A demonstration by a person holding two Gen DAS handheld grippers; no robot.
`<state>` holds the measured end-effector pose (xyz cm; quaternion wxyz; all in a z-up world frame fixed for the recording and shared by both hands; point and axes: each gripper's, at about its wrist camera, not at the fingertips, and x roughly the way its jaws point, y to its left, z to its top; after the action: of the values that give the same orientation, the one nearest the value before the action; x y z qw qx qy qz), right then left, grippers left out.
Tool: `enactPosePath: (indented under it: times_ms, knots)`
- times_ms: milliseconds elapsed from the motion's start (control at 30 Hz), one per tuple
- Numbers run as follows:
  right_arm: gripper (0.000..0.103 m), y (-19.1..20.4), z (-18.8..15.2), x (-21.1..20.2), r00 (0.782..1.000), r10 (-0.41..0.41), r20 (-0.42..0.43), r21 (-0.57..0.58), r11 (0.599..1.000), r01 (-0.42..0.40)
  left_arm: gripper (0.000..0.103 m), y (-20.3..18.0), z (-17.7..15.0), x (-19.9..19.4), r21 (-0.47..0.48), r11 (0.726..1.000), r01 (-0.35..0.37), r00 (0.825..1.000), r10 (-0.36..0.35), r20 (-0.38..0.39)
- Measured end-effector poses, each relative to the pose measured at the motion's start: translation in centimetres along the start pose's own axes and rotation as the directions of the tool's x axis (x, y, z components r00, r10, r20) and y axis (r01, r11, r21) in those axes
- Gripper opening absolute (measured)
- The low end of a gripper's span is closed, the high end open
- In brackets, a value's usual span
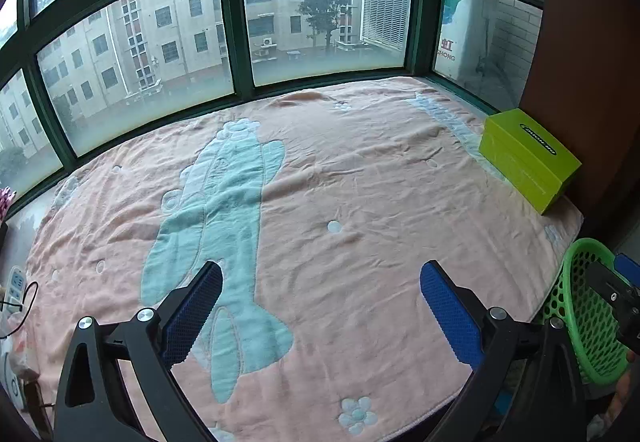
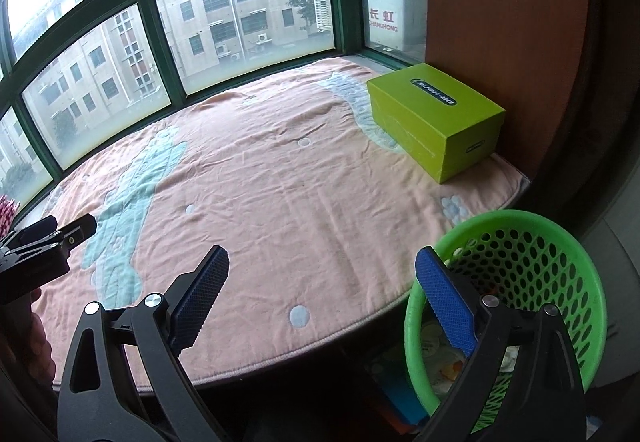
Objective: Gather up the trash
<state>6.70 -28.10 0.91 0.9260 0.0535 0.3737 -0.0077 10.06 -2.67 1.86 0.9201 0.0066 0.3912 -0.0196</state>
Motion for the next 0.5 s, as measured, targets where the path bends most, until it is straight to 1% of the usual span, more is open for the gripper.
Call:
enactPosePath:
  times_ms: [300,500]
  knots:
    - [0.095,0.2,0.0,0.1,1.000,0.009,0.001,0.011,1.000,-0.009,0.096,-0.1,0.3,-0.6,-0.004,1.000,-0.008,1.000,0.008,0.023]
    - [0.095,-0.1,0.1,-0.1,1.000,0.005,0.017,0.027,1.000,-0.005,0.096,-0.4,0.3,-1.0,-0.004,1.000,-0.014,0.999,0.014,0.043]
